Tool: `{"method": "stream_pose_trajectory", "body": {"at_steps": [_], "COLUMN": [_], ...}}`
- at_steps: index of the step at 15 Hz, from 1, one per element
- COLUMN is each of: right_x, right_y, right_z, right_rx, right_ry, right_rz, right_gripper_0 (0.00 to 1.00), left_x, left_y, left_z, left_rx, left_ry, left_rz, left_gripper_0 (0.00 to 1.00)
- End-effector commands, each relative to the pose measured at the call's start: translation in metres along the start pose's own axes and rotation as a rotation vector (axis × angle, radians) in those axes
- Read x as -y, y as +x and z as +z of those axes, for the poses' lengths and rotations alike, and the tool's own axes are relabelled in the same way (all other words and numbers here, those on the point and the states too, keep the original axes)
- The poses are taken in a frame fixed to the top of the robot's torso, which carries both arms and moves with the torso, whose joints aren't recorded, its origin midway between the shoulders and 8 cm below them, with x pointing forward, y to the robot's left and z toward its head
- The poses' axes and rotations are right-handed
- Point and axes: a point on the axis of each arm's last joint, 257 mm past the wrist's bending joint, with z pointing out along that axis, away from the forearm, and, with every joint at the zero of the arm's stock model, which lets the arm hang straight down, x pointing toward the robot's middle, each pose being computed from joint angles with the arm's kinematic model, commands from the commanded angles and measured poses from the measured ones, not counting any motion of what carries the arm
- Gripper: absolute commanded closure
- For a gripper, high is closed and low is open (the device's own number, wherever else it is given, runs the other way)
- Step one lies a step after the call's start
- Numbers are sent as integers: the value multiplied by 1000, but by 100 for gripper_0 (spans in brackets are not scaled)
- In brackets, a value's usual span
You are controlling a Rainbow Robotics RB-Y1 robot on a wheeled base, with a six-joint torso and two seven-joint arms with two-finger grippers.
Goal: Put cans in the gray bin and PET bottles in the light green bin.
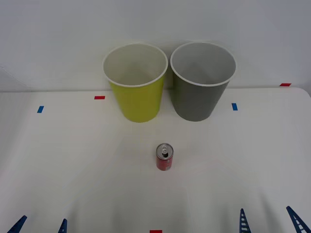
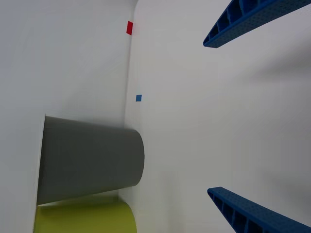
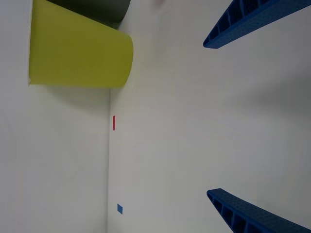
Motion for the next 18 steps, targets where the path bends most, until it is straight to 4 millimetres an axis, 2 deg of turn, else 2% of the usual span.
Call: {"method": "stream_pose_trajectory", "body": {"at_steps": [1,18], "right_x": [0,0], "right_y": [0,0], "right_z": [0,0], "right_rx": [0,0], "right_ry": [0,0], "right_rz": [0,0], "right_gripper_0": [0,0], "left_x": [0,0], "left_y": [0,0], "left_z": [0,0], "left_rx": [0,0], "left_ry": [0,0], "left_rz": [0,0], "left_gripper_0": [0,0]}}
